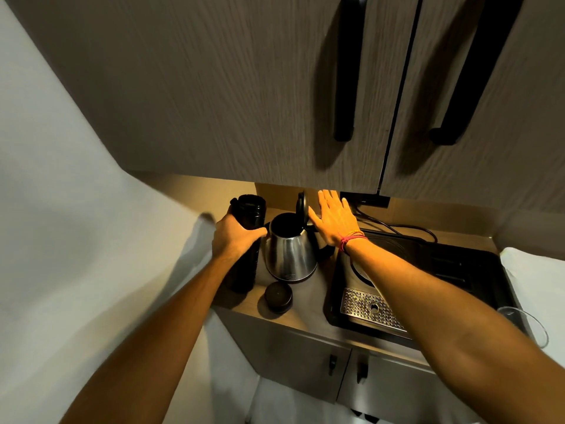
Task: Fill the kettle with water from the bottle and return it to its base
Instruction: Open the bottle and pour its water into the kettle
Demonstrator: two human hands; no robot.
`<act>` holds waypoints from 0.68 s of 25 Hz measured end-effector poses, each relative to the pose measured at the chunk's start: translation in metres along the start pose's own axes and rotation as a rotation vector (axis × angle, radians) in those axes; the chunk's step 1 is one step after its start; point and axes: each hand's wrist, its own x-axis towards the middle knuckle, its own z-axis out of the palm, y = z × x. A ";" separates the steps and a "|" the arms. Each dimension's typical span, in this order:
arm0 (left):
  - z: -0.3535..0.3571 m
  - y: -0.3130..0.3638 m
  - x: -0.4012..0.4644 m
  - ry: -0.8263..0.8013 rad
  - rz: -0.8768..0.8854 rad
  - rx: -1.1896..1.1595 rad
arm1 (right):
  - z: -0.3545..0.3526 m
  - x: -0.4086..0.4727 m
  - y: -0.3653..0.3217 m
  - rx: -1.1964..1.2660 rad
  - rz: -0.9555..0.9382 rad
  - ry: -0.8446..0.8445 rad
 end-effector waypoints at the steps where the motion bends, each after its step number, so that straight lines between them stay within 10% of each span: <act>1: 0.001 -0.006 0.001 0.018 -0.057 -0.055 | 0.000 0.000 0.000 -0.011 -0.004 -0.016; 17: -0.035 -0.014 0.004 0.162 0.130 -0.237 | -0.001 0.003 -0.010 -0.002 -0.041 -0.091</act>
